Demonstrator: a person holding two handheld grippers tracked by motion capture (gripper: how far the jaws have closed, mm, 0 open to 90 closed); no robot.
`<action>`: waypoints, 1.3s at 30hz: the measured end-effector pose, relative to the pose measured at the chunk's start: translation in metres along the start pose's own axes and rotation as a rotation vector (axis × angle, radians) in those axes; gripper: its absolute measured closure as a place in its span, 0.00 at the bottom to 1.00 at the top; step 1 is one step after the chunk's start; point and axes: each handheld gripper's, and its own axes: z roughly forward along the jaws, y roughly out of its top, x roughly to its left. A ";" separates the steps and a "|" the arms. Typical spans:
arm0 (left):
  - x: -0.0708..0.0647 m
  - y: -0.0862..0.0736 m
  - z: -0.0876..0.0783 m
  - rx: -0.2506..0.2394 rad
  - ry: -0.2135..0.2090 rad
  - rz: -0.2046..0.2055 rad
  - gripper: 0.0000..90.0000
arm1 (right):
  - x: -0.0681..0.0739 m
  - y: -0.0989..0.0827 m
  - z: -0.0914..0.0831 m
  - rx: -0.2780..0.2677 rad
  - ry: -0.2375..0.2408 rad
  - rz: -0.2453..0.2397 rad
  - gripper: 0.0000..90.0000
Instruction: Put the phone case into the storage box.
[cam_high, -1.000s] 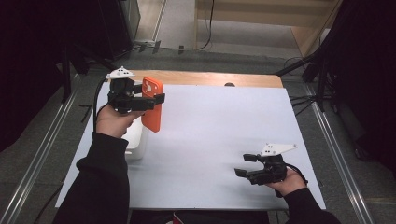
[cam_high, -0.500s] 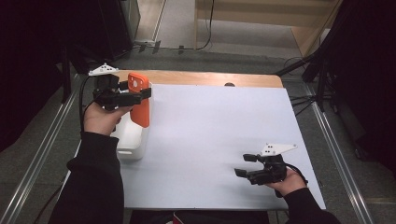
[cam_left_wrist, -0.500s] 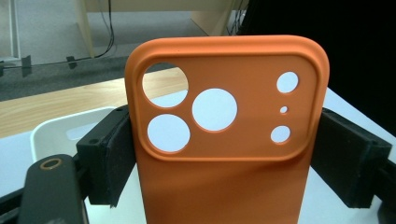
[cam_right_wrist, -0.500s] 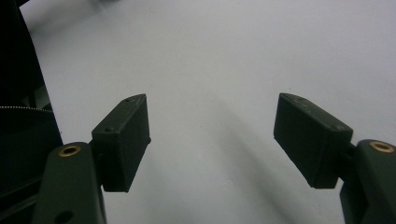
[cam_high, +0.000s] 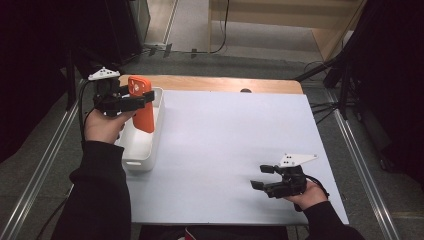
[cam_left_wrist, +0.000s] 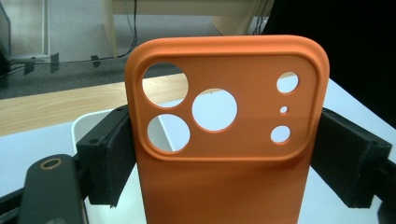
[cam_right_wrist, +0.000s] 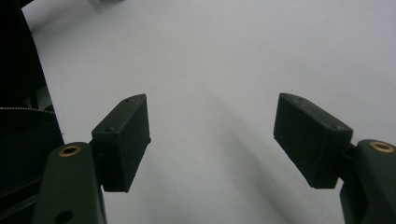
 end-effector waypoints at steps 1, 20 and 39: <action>0.000 0.000 0.000 -0.001 0.006 0.000 0.17 | 0.000 0.000 0.000 0.000 0.000 0.000 0.29; 0.007 0.008 0.028 -0.004 0.076 -0.007 0.17 | 0.000 0.001 -0.001 -0.012 -0.002 0.001 0.29; 0.021 0.025 0.042 -0.018 0.111 -0.023 0.17 | -0.001 0.001 -0.001 -0.015 0.001 0.007 0.29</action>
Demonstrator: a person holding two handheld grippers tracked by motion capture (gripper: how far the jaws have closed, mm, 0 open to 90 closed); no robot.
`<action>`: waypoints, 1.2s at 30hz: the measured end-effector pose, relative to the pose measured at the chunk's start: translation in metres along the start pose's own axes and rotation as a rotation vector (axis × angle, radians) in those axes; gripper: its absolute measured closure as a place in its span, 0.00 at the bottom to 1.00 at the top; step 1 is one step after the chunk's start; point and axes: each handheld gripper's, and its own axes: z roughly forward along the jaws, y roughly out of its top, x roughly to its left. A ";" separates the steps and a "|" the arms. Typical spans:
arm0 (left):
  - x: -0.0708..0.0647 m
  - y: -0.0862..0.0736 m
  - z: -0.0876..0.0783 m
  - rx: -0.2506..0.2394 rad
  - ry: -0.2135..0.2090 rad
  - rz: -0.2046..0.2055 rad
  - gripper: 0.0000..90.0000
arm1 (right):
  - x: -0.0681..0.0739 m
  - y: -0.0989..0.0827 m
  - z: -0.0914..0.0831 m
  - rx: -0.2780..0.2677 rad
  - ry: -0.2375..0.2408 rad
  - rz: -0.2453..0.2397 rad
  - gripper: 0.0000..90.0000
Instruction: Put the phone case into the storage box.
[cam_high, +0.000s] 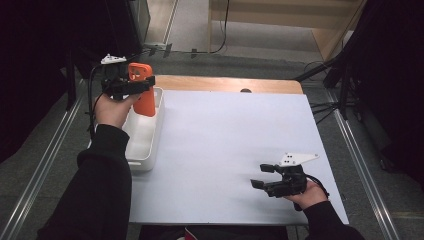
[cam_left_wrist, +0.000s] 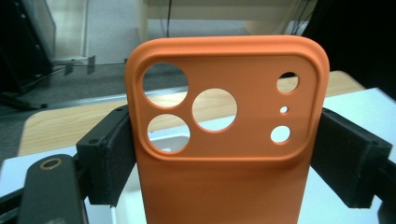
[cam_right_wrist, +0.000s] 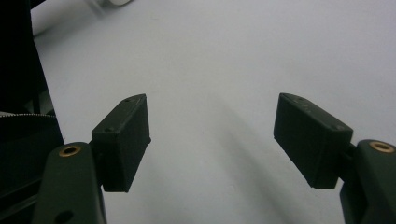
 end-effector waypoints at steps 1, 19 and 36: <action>0.000 0.001 0.001 0.001 0.005 0.004 0.17 | 0.000 0.000 0.000 0.000 0.000 -0.002 0.29; 0.009 0.015 0.017 0.002 0.055 0.014 0.17 | 0.001 0.001 0.000 -0.003 0.008 0.005 0.29; 0.022 0.017 0.038 -0.004 0.095 -0.012 0.17 | 0.000 0.001 -0.001 -0.011 0.005 0.007 0.29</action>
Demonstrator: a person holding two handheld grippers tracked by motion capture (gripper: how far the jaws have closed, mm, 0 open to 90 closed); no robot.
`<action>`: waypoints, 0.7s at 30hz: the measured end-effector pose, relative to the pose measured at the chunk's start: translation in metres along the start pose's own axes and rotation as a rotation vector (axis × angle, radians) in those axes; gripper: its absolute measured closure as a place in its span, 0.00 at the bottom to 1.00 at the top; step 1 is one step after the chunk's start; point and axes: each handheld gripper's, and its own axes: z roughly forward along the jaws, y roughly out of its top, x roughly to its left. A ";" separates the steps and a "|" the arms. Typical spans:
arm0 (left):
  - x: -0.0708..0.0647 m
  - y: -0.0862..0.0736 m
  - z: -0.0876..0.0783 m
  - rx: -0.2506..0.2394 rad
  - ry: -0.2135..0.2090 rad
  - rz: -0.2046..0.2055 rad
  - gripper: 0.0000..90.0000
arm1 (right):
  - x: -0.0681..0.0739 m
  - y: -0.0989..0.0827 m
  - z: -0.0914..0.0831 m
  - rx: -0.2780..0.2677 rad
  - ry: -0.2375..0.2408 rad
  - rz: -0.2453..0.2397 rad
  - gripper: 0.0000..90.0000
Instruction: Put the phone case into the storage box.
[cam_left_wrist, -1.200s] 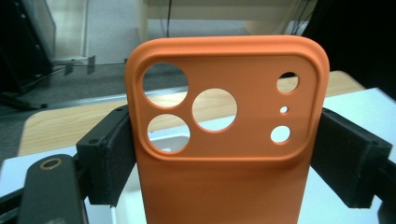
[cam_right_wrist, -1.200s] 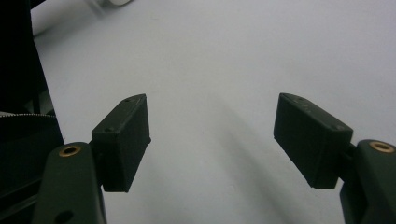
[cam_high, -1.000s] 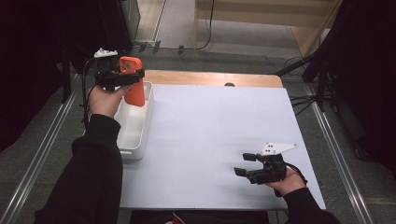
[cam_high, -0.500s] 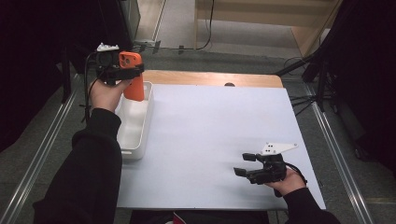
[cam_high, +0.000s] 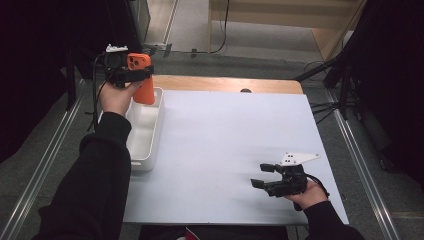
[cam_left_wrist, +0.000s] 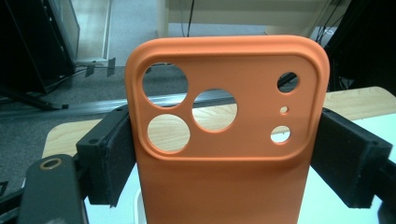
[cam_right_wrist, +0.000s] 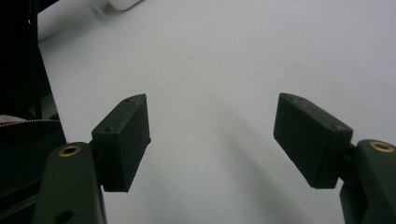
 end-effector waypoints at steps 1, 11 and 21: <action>0.000 0.000 0.001 -0.002 -0.002 -0.003 0.17 | 0.000 0.000 0.000 0.000 -0.001 -0.001 0.29; -0.001 -0.002 0.014 0.005 0.011 -0.001 0.17 | 0.000 0.000 0.000 -0.001 0.006 -0.003 0.29; 0.001 -0.007 0.029 0.008 0.048 -0.007 0.17 | 0.000 0.000 -0.001 -0.010 0.007 0.001 0.29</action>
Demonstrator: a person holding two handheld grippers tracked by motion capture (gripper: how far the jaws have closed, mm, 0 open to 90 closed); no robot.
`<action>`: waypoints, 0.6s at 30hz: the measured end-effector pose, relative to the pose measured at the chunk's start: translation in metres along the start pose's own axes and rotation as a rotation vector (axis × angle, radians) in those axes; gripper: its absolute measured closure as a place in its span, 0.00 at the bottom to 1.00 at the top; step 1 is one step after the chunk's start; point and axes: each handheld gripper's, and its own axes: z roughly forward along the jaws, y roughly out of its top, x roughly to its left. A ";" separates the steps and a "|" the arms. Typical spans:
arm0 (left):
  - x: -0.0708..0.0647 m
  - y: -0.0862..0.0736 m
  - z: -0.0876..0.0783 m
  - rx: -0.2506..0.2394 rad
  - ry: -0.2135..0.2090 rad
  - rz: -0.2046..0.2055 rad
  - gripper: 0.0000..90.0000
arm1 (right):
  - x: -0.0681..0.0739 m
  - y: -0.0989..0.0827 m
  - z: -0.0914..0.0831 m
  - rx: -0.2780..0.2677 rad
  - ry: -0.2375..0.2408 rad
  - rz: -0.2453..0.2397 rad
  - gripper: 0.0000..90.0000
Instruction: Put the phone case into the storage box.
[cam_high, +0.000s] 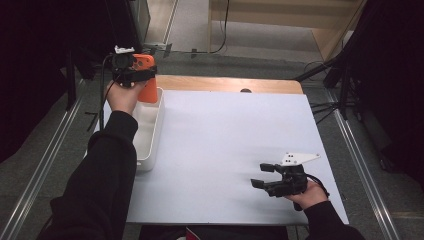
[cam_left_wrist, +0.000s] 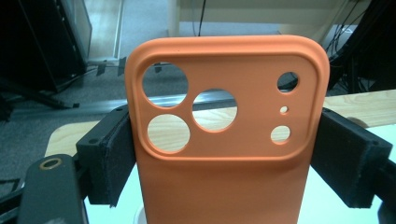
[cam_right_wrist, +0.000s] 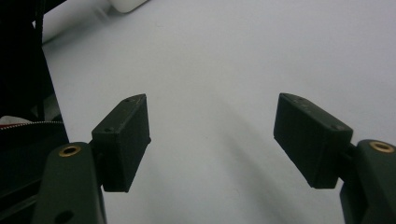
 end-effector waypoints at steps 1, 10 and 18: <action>0.000 0.000 0.001 -0.001 0.007 0.001 0.17 | 0.000 0.000 0.000 -0.003 0.000 -0.003 0.29; 0.003 -0.004 0.010 0.005 0.019 -0.008 0.17 | 0.000 0.000 0.000 -0.004 0.000 -0.003 0.29; 0.004 -0.009 0.015 0.013 0.013 0.000 0.17 | -0.001 0.000 0.000 -0.006 0.001 0.003 0.29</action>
